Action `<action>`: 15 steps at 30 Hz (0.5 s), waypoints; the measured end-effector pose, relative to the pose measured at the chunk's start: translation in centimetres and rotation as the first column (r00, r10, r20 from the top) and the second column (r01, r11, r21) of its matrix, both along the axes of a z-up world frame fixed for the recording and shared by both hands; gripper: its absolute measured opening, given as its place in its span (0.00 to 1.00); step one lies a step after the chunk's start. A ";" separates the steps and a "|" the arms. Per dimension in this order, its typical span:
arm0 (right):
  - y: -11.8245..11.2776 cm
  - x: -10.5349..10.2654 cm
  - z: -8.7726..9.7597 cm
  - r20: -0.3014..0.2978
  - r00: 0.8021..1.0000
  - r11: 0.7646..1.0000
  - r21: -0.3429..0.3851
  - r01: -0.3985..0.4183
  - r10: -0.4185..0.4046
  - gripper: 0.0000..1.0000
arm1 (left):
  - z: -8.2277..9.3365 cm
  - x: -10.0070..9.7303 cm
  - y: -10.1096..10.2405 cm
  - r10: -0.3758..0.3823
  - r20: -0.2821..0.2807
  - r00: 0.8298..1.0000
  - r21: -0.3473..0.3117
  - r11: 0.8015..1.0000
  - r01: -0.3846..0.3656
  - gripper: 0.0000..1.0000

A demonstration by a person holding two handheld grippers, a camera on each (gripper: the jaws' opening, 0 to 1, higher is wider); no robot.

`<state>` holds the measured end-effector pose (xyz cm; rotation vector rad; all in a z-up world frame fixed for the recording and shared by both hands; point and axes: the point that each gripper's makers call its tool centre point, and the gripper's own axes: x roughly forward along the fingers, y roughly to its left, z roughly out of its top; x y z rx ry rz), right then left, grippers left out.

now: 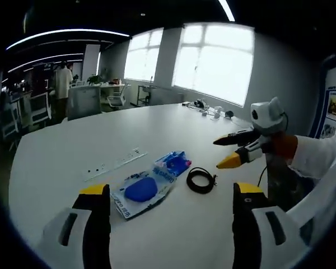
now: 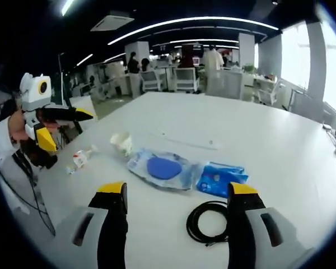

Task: Arrange the tabletop items into an orderly group along one side of the table until the central work area is clear of visible clutter.

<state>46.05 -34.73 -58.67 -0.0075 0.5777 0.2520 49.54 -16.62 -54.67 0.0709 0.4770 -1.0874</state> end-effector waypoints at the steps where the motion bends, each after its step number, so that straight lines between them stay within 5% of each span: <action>1: 0.2 0.1 0.1 0.001 1.000 1.000 0.002 -0.002 0.002 0.71 | 0.0 0.1 0.6 0.009 0.006 1.000 0.007 1.000 -0.009 0.93; 15: 9.6 2.4 1.6 0.034 0.989 0.986 0.071 -0.149 0.146 0.70 | 0.9 0.2 10.8 0.141 0.009 0.990 0.031 0.989 -0.142 0.95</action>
